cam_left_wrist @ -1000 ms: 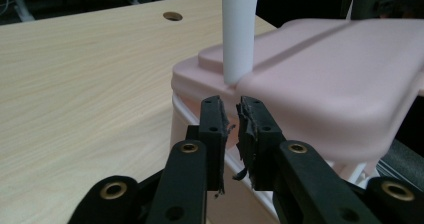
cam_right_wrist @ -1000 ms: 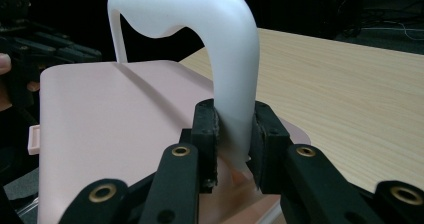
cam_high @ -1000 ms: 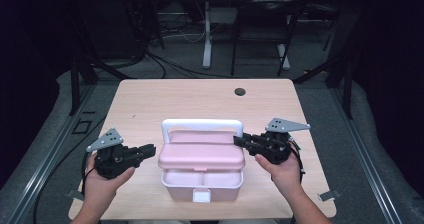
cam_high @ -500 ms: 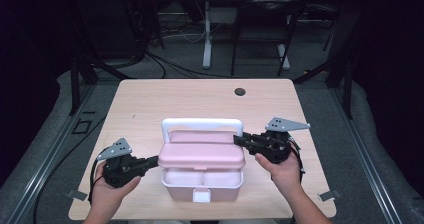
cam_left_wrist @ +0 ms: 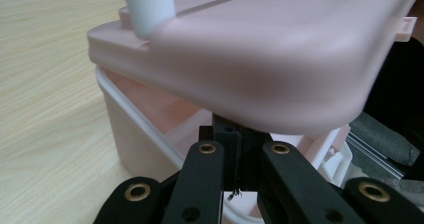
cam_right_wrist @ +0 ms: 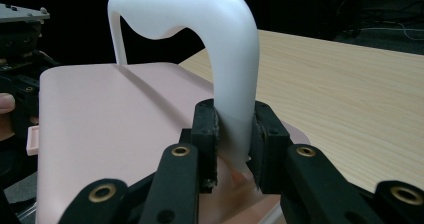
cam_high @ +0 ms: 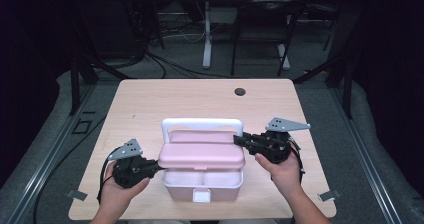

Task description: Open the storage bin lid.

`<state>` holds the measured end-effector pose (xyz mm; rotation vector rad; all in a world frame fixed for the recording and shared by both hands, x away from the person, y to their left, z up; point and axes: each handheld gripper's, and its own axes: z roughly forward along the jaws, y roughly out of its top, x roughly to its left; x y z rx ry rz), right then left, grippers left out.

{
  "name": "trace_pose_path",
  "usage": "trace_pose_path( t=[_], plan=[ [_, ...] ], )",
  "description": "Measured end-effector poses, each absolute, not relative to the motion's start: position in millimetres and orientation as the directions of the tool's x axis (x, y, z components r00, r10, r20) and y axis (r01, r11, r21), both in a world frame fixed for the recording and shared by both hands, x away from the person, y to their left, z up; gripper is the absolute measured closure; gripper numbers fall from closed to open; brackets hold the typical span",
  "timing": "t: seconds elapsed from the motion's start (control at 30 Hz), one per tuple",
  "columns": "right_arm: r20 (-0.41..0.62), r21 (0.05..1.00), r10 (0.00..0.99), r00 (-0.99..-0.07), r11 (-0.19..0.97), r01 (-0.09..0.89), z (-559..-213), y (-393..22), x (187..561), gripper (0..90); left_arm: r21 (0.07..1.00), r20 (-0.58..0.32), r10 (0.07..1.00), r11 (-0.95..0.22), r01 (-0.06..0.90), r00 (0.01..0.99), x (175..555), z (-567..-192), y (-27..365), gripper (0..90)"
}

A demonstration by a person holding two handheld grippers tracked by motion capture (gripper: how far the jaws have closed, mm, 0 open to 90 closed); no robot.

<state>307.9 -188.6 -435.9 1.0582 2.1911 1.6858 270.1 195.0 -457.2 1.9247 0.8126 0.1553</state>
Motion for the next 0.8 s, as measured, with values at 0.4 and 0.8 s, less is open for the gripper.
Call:
trace_pose_path(
  t=[0.4,0.8],
  plan=[
    [0.272,0.899,0.627,-0.730,0.105,0.425,-436,-190,309,74.8,0.845,-0.225,0.587,-0.280,0.456,0.778,267,-451,192,90.0],
    [0.287,0.902,0.624,-0.727,0.079,0.424,-436,-191,311,74.2,0.851,-0.217,0.584,-0.279,0.445,0.782,267,-444,190,90.0]
  ],
)
